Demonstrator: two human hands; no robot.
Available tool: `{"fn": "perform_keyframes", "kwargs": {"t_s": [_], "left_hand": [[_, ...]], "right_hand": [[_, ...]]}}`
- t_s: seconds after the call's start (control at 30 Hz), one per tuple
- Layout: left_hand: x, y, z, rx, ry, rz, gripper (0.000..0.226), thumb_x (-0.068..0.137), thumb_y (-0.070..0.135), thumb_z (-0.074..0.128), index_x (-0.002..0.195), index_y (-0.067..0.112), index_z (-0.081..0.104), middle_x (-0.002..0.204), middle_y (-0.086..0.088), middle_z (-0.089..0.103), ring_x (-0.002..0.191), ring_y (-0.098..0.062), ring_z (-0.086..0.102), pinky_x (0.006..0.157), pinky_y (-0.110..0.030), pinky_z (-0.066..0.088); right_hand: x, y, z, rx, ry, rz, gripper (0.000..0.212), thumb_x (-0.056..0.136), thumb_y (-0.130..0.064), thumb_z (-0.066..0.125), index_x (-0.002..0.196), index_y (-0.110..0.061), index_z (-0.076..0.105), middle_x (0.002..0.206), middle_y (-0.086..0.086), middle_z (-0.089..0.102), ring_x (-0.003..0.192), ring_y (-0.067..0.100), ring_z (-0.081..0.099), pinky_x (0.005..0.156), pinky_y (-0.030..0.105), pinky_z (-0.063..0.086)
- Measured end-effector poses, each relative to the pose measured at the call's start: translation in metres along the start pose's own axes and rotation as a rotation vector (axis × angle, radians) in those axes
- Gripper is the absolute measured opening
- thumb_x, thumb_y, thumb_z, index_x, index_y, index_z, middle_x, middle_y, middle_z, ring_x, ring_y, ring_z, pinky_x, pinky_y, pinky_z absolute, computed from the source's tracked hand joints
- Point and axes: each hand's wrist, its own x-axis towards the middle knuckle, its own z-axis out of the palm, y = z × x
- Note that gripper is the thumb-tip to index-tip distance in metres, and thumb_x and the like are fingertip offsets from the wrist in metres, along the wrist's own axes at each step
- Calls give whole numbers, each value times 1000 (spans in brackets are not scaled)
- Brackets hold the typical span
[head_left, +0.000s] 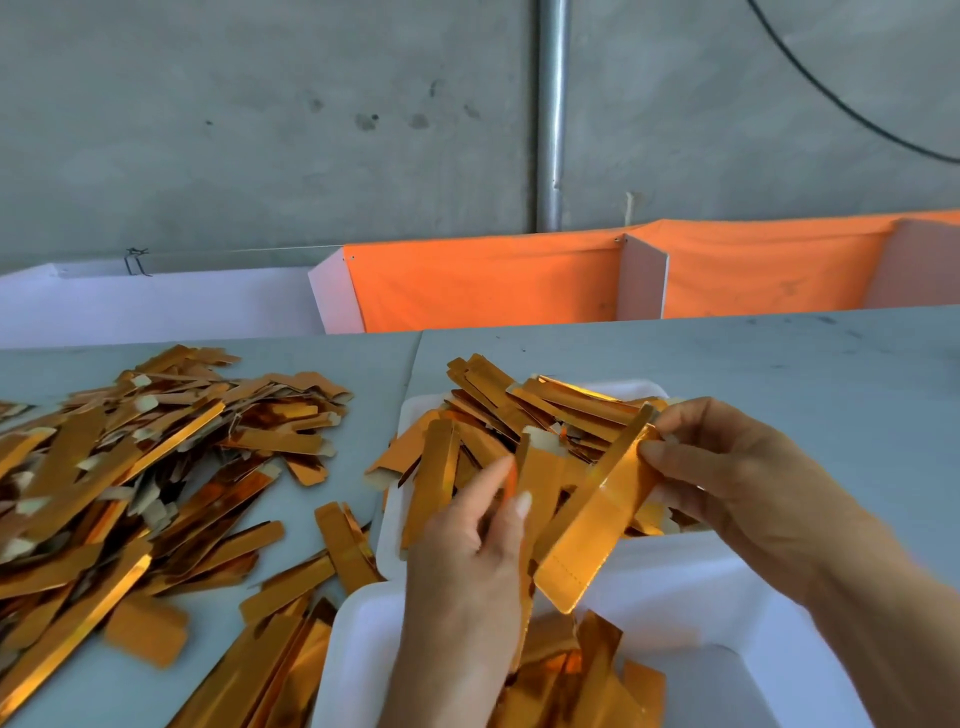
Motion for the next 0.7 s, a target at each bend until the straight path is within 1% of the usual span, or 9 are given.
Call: {"fn": "perform_keyframes", "kwargs": {"t_s": [0.1, 0.17, 0.2, 0.27, 0.33, 0.4, 0.5, 0.6, 0.7], "left_hand": [[4, 0, -1, 56, 100, 22, 46, 93, 44, 42, 138, 48, 34, 130, 30, 46, 118, 10, 43, 98, -11, 32], [4, 5, -1, 180, 168, 88, 55, 90, 53, 33, 140, 54, 12, 153, 22, 16, 139, 1, 18, 103, -11, 12], [2, 7, -2, 242, 199, 139, 56, 87, 59, 30, 138, 58, 7, 154, 23, 5, 141, 3, 6, 101, -7, 4], [-2, 11, -3, 293, 185, 255, 56, 82, 68, 27, 136, 63, 10, 148, 34, 3, 133, 17, 1, 96, 6, -3], [-8, 13, 1, 383, 41, 366, 59, 81, 73, 27, 136, 64, 11, 134, 48, 4, 123, 28, 2, 89, 11, 6], [-12, 13, 10, 490, -49, 454, 64, 83, 69, 33, 141, 57, 8, 132, 46, 12, 125, 20, 12, 94, 2, 13], [-12, 12, 16, 509, -5, 449, 61, 92, 49, 45, 145, 46, 15, 138, 29, 28, 127, 4, 29, 96, -10, 24], [-10, 7, 17, 463, 39, 428, 59, 93, 41, 49, 145, 42, 22, 133, 24, 34, 123, 4, 32, 90, -3, 18], [-11, 8, 18, 471, 49, 454, 57, 93, 35, 53, 144, 40, 29, 128, 22, 38, 117, 3, 36, 81, 1, 18]], "right_hand": [[-1, -2, 1, 20, -45, 4, 13, 83, 6, 60, 79, -7, 61, 67, 7, 63, 60, 15, 68, 51, 20, 53], [-1, -1, 3, -41, -17, -9, 14, 84, 7, 60, 80, -7, 61, 65, 6, 62, 57, 15, 67, 50, 18, 52], [-2, -1, 4, -83, 12, -17, 14, 84, 7, 60, 80, -6, 60, 66, 7, 61, 56, 15, 67, 49, 17, 51], [-2, 0, 8, -159, 43, -27, 12, 85, 5, 61, 82, -6, 59, 73, 11, 62, 59, 18, 69, 52, 17, 53], [-3, 1, 11, -191, 52, -35, 10, 85, 4, 63, 83, -6, 59, 80, 15, 61, 63, 18, 70, 54, 18, 54], [-4, 2, 13, -186, 39, -45, 9, 84, 3, 64, 83, -4, 60, 82, 17, 59, 64, 20, 70, 56, 19, 55], [-7, 0, 14, -117, -15, -48, 6, 81, 2, 65, 82, -3, 61, 85, 21, 61, 73, 28, 72, 64, 25, 59], [-9, -2, 13, -82, -68, -50, 9, 73, -8, 68, 79, -3, 63, 86, 18, 68, 79, 30, 72, 68, 31, 60], [-8, -3, 10, -89, -123, -9, 24, 65, -15, 70, 85, -2, 63, 86, 16, 72, 80, 27, 73, 64, 27, 58]]}}
